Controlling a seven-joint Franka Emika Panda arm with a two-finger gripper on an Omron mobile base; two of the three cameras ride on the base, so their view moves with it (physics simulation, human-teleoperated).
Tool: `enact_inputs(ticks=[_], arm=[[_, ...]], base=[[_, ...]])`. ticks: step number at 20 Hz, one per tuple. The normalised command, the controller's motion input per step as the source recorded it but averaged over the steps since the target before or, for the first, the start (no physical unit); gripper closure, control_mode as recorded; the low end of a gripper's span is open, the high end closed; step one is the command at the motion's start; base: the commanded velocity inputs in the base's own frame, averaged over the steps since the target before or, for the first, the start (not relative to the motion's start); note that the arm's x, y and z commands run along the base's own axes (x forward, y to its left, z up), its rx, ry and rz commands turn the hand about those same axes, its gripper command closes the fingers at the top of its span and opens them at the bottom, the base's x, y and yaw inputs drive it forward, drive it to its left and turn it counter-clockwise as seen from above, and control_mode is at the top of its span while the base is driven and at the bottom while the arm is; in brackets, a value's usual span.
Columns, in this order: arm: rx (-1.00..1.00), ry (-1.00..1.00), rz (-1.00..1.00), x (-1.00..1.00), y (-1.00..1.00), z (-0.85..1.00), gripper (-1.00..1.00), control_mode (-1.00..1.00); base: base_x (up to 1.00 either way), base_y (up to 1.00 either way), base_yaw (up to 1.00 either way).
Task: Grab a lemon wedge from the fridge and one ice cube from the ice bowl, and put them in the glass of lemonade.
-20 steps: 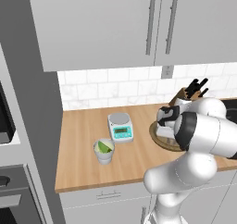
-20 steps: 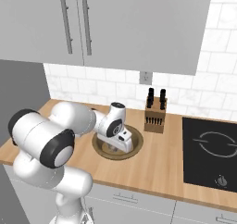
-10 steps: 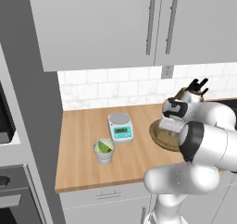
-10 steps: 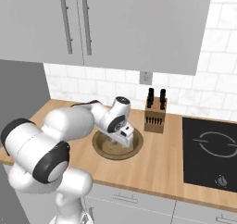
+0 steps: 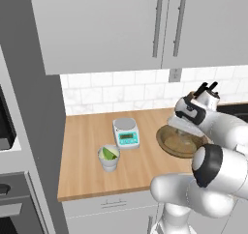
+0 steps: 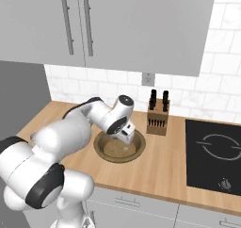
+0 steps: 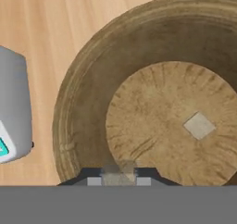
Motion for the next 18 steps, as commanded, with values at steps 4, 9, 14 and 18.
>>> enact_inputs(ticks=[4,9,14,18], arm=[[-0.01,-0.17,0.00,-0.17,0.98,0.60,1.00,-1.00],[-0.10,0.00,0.08,-0.33,1.00,0.51,1.00,-1.00],[-0.16,0.00,0.31,-0.13,1.00,0.04,1.00,-1.00],[-0.12,0.01,0.37,0.00,1.00,0.26,1.00,-1.00]], base=[[0.00,0.00,0.00],[0.00,0.00,0.00],[0.00,0.00,0.00],[0.00,0.00,0.00]])
